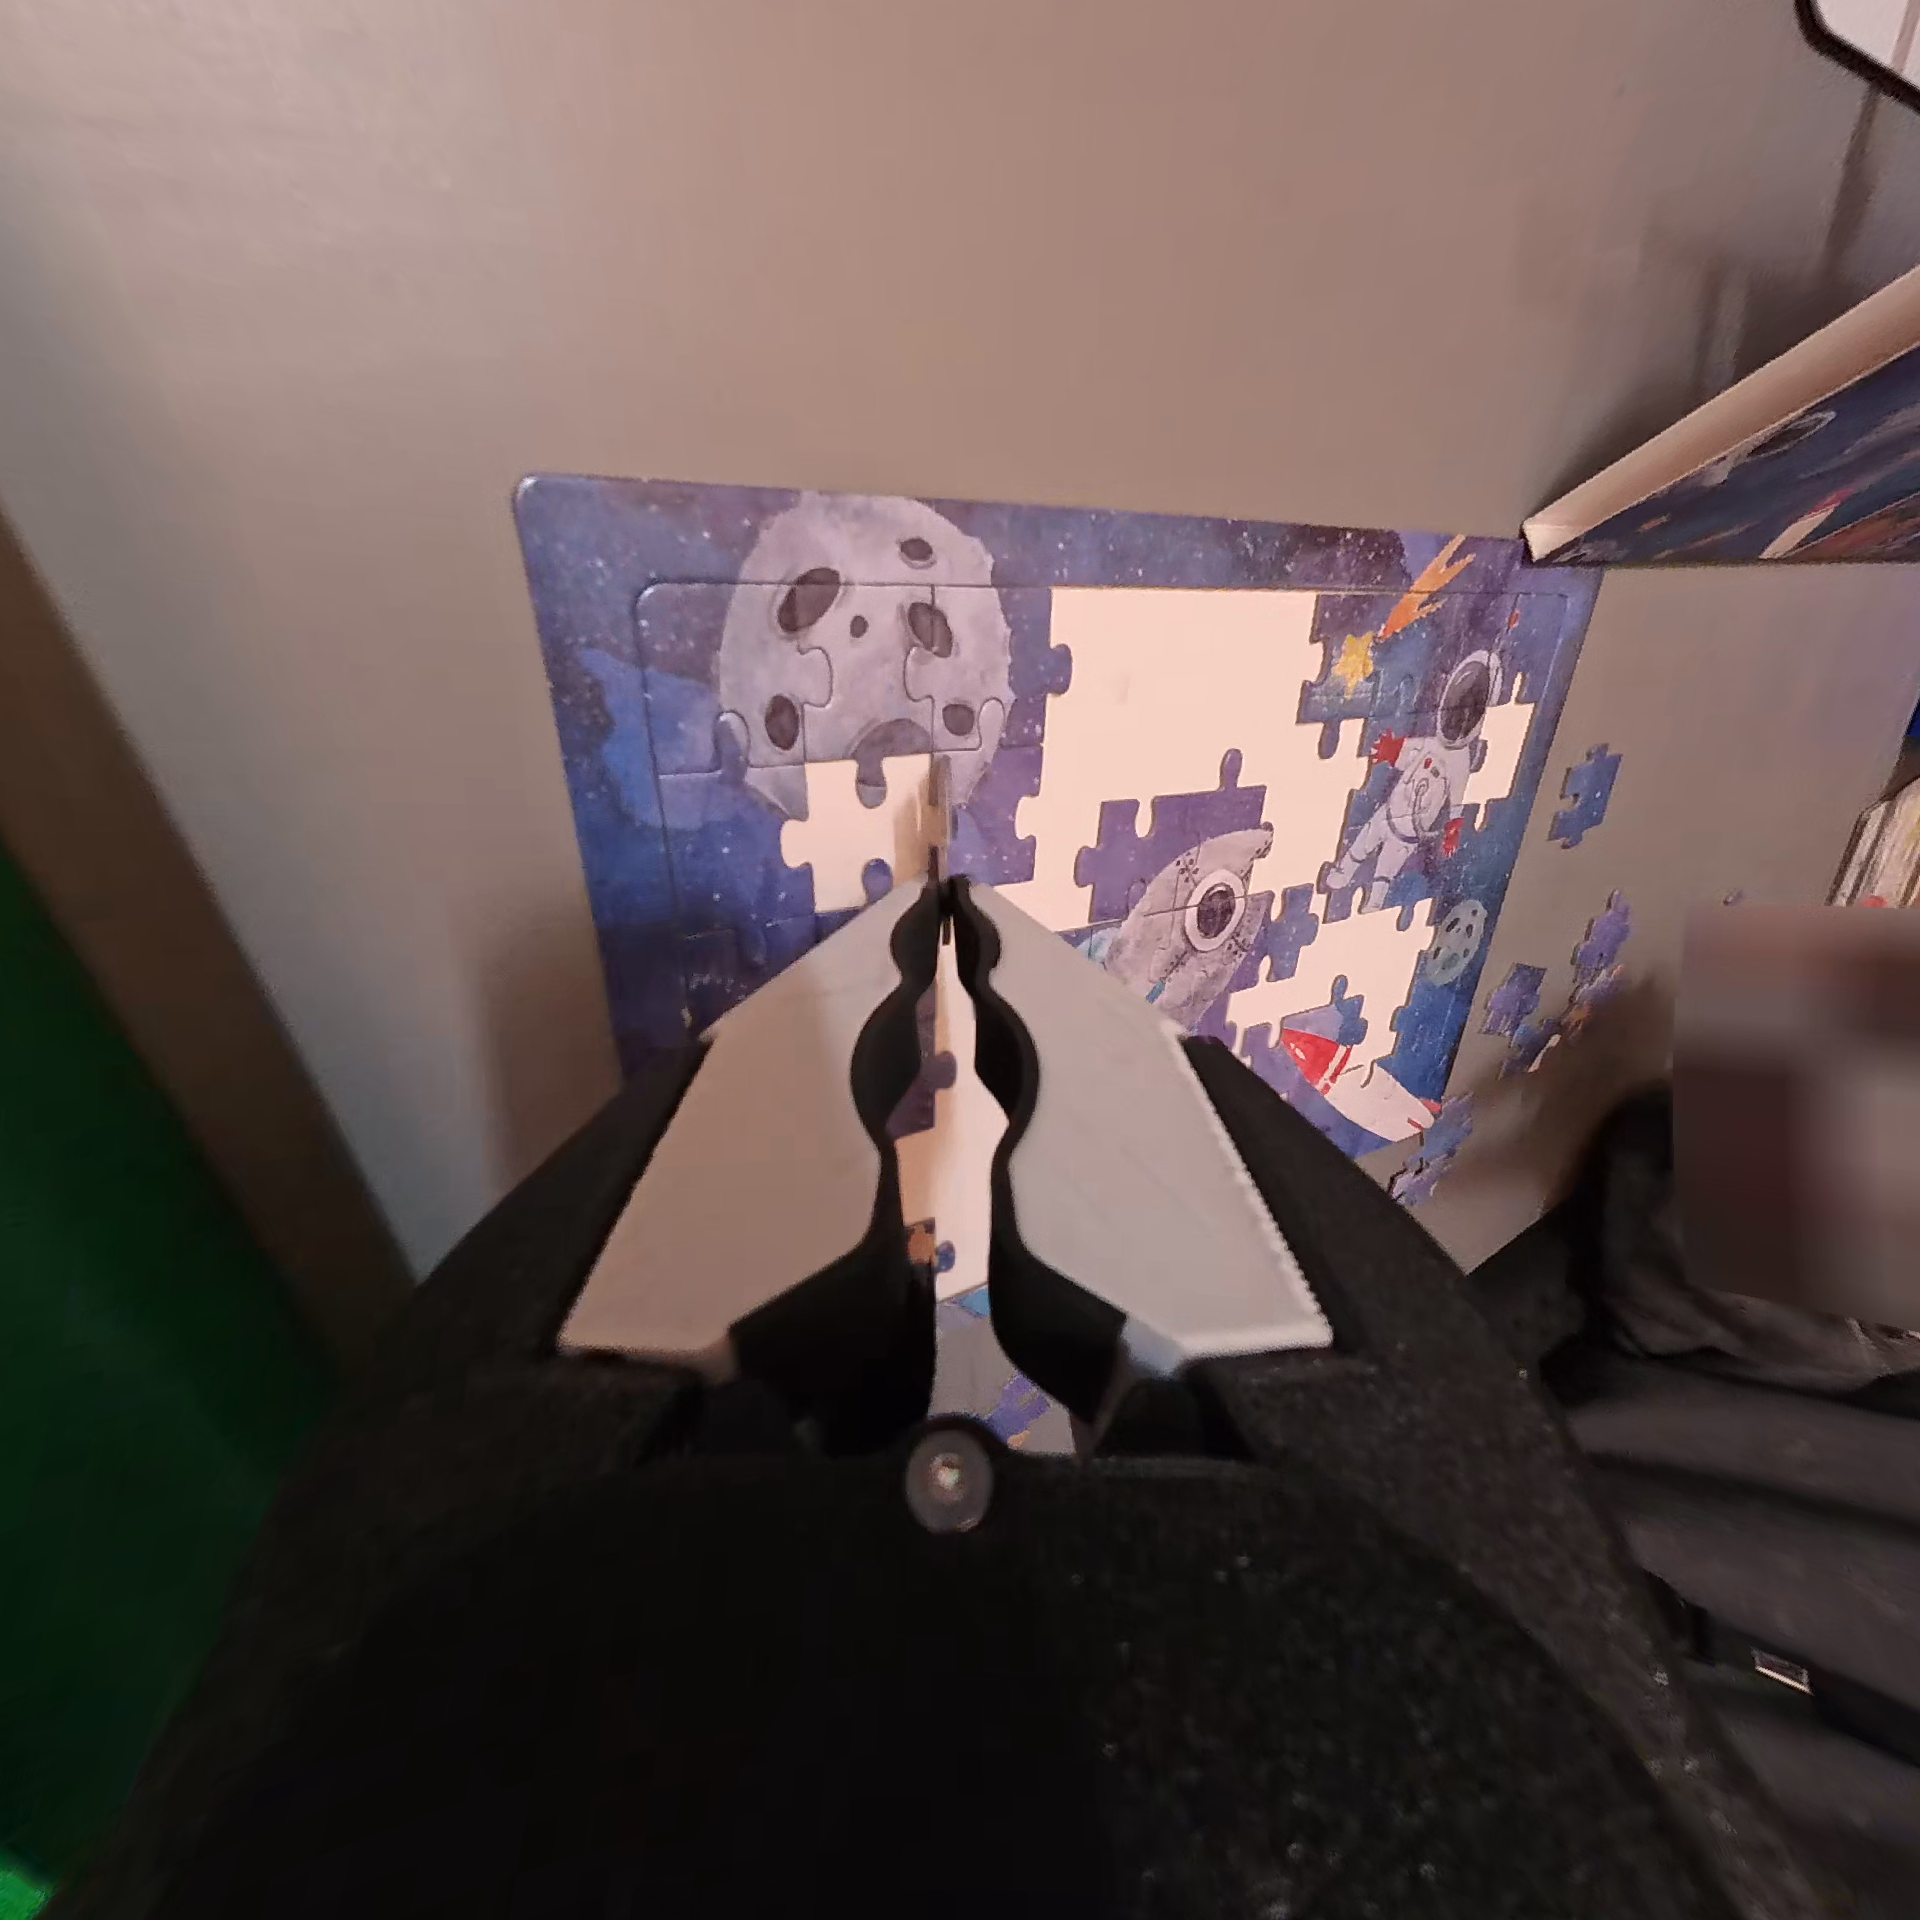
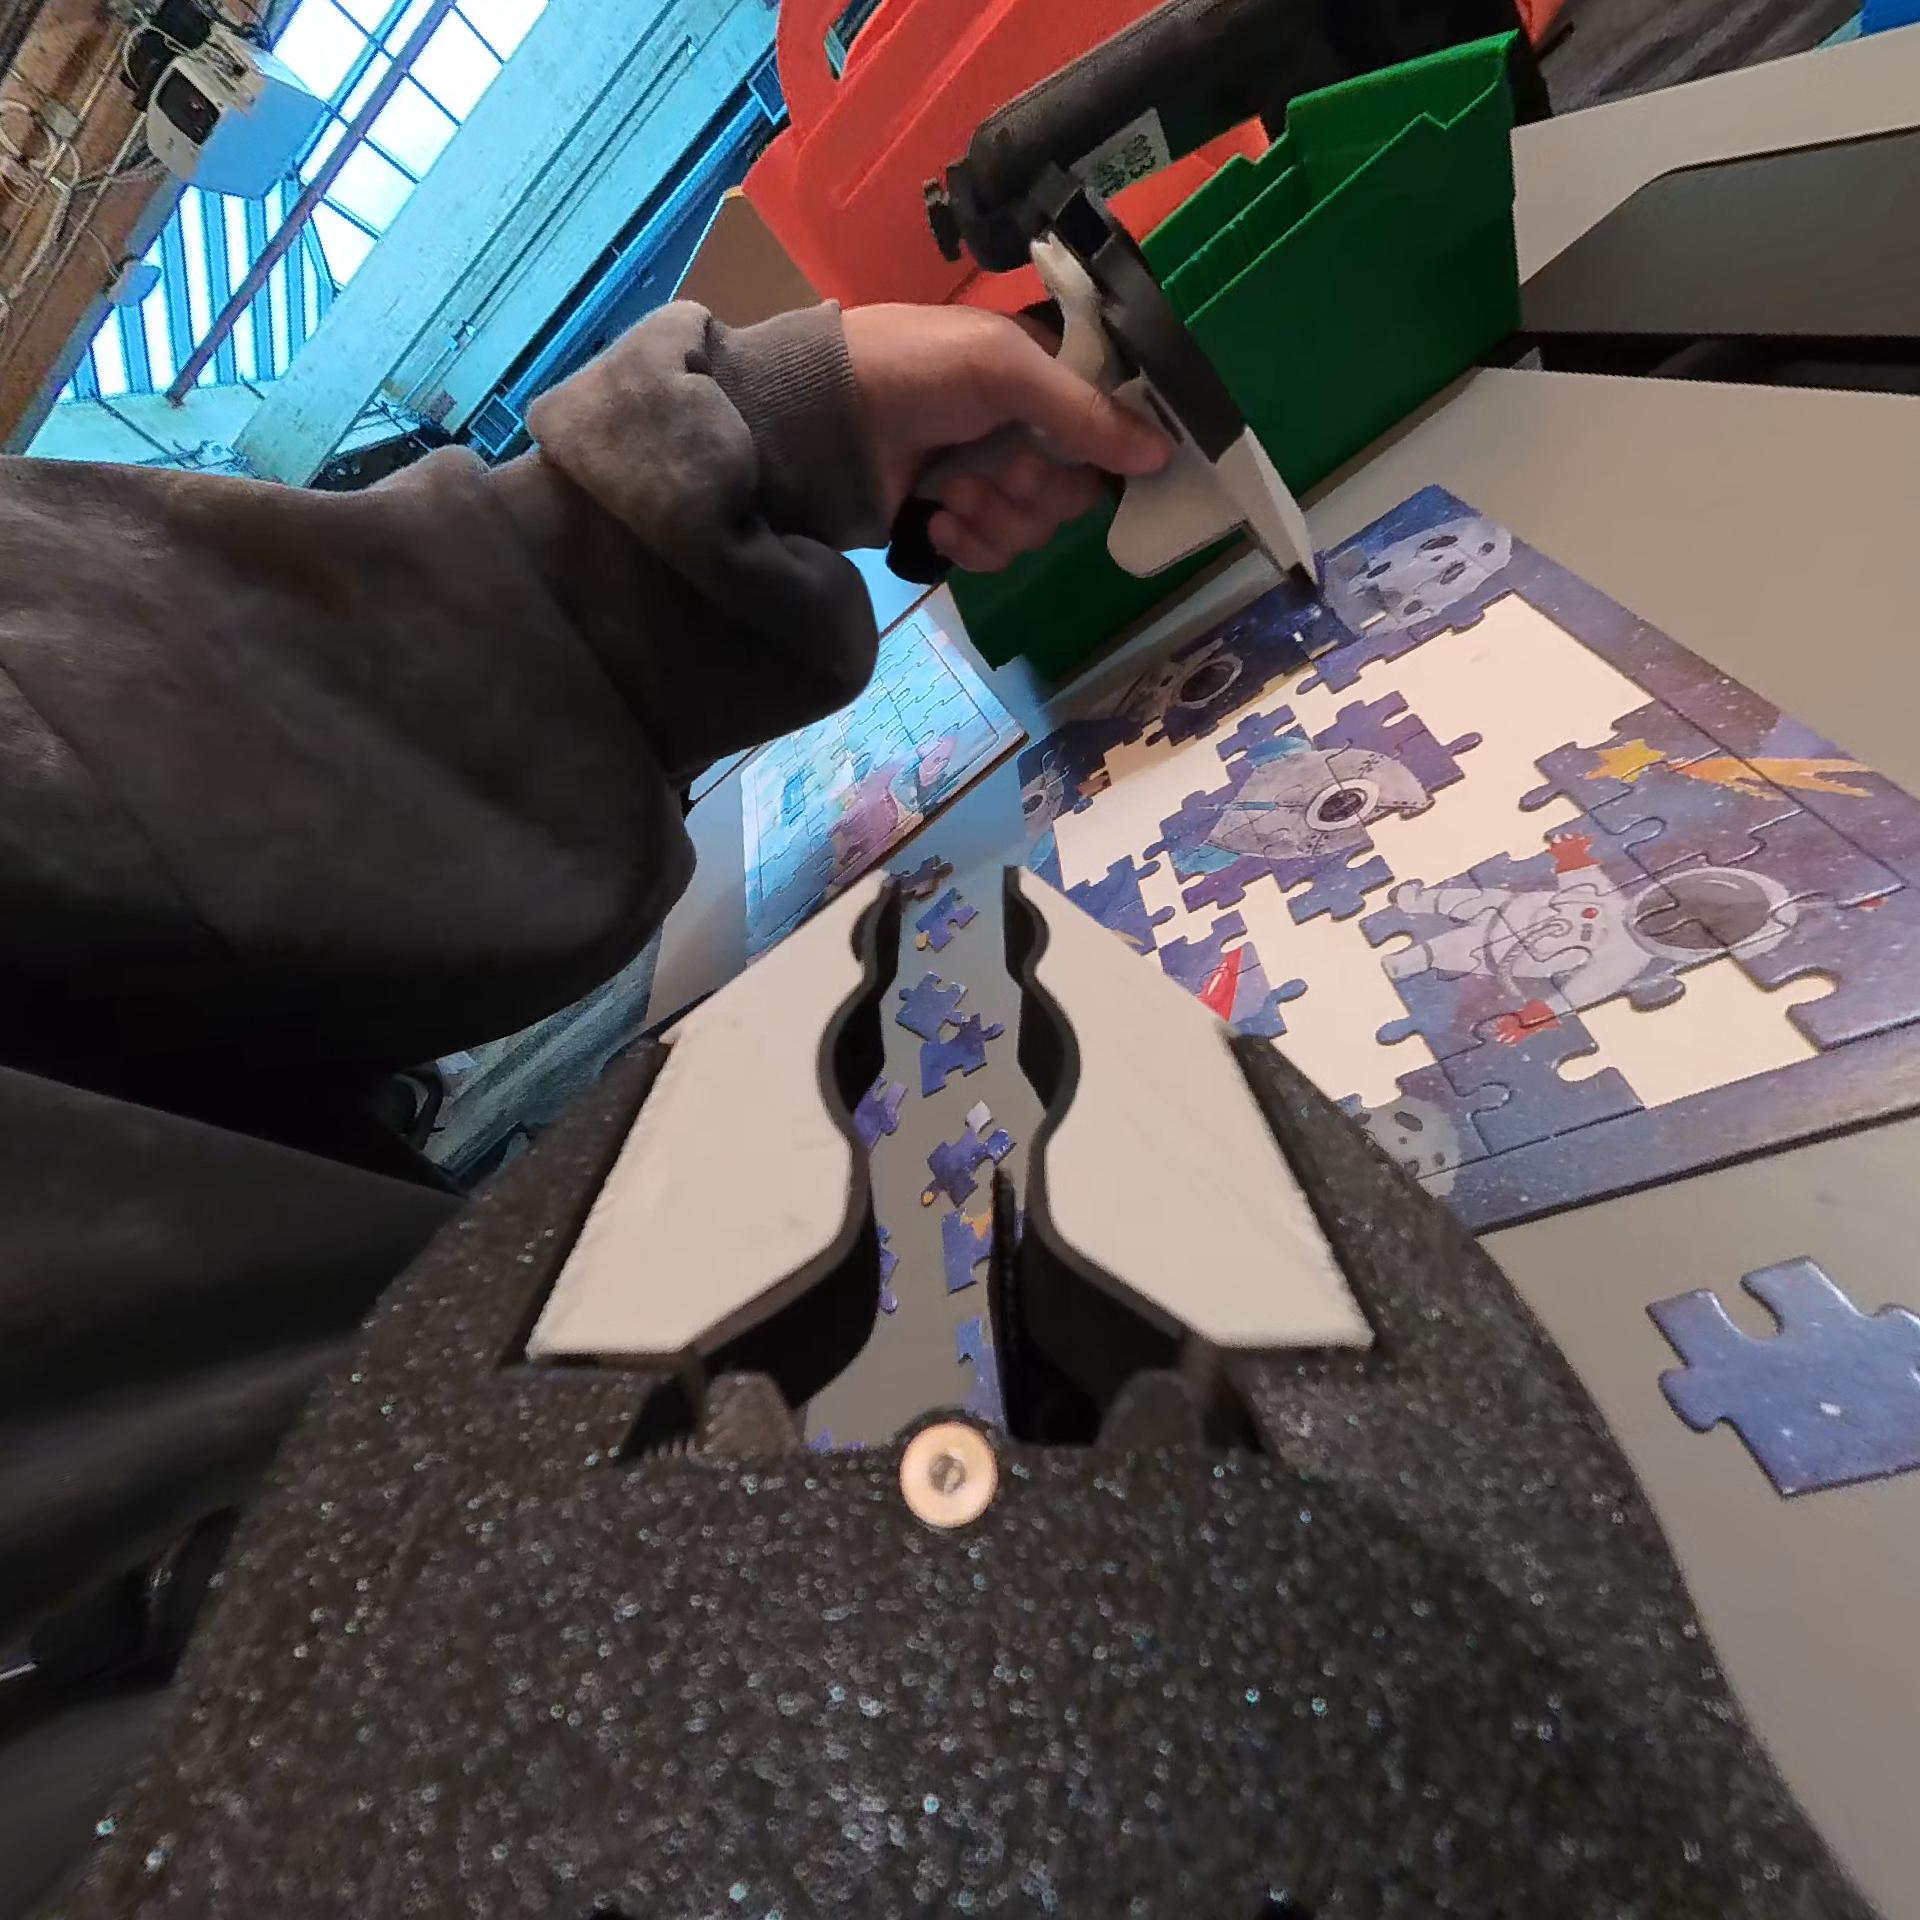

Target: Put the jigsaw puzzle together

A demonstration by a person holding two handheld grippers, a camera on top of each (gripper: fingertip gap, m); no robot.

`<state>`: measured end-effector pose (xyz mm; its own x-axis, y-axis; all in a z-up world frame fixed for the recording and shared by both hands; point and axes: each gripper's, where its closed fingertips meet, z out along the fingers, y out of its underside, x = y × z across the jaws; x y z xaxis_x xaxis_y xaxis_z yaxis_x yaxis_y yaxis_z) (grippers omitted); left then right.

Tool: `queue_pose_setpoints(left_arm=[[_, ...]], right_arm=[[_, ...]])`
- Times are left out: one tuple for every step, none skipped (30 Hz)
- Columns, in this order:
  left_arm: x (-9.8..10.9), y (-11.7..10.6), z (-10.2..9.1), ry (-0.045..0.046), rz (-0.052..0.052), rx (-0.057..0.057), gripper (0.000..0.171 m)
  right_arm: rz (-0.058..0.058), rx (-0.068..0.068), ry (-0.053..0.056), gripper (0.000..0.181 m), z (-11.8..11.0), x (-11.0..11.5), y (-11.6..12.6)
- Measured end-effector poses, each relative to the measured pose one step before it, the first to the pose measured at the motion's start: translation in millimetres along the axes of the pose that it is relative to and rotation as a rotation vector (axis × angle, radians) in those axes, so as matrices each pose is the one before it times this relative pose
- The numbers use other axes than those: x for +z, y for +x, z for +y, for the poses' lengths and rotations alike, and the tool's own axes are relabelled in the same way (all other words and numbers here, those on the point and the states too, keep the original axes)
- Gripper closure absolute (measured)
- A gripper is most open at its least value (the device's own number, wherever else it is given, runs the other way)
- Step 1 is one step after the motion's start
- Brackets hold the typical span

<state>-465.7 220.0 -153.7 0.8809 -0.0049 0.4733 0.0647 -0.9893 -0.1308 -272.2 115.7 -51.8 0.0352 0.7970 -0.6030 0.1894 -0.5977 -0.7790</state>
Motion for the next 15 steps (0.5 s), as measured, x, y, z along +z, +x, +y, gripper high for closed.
queue_pose_setpoints(left_arm=[[0.13,-0.93,-0.71,-0.00185,0.0043,-0.0050,0.170],[0.15,-0.68,-0.25,-0.00490,0.0015,-0.0047,0.170],[0.07,-1.19,0.25,-0.00635,-0.0036,0.0032,0.170],[0.15,-1.51,0.03,-0.00419,-0.0095,0.0125,0.169],[0.35,-1.93,-0.06,-0.00217,-0.0147,0.0140,0.169],[0.65,-2.31,-0.09,-0.00110,-0.0185,0.0100,0.168],[0.90,-2.49,0.24,-0.00178,-0.0214,0.0076,0.166],[0.76,-2.68,0.33,-0.00190,-0.0235,0.0072,0.165],[0.78,-2.43,0.35,-0.00074,-0.0229,0.0084,0.164],[0.62,-1.71,0.59,-0.00132,-0.0202,0.0088,0.162],[0.46,-1.17,0.91,-0.00313,-0.0189,0.0087,0.161],[0.25,-1.21,0.68,-0.00336,-0.0217,0.0093,0.155],[-0.36,-1.90,0.59,-0.00208,-0.0263,0.0115,0.149],[-0.98,-1.76,0.20,0.00026,-0.0263,0.0156,0.146],[-1.42,-1.33,0.24,0.00066,-0.0234,0.0167,0.145]], right_arm=[[0.0032,0.0038,-0.0004,0.162,0.30,-0.15,1.23],[0.0014,0.0058,-0.0001,0.162,0.13,-0.44,1.08],[-0.0027,0.0058,0.0027,0.162,-0.34,-0.37,0.31],[-0.0054,0.0067,0.0045,0.162,-0.55,-0.13,-0.07],[-0.0062,0.0066,0.0032,0.162,-0.20,-0.10,-0.28],[-0.0038,0.0058,0.0009,0.161,-0.12,-0.10,0.21],[-0.0012,0.0045,-0.0005,0.161,0.12,0.09,0.22],[-0.0011,0.0023,-0.0003,0.161,0.25,0.12,-0.12],[-0.0006,0.0010,-0.0007,0.161,0.10,0.36,-0.10],[0.0005,0.0000,-0.0024,0.161,0.60,0.39,0.10],[0.0023,-0.0012,-0.0034,0.161,0.72,0.42,0.43],[0.0029,-0.0010,-0.0041,0.161,0.63,0.24,0.59],[0.0020,-0.0008,-0.0017,0.161,0.40,0.11,0.24],[0.0004,0.0008,-0.0002,0.161,0.11,0.11,0.33],[-0.0016,0.0020,0.0003,0.161,-0.02,0.02,-0.22]])
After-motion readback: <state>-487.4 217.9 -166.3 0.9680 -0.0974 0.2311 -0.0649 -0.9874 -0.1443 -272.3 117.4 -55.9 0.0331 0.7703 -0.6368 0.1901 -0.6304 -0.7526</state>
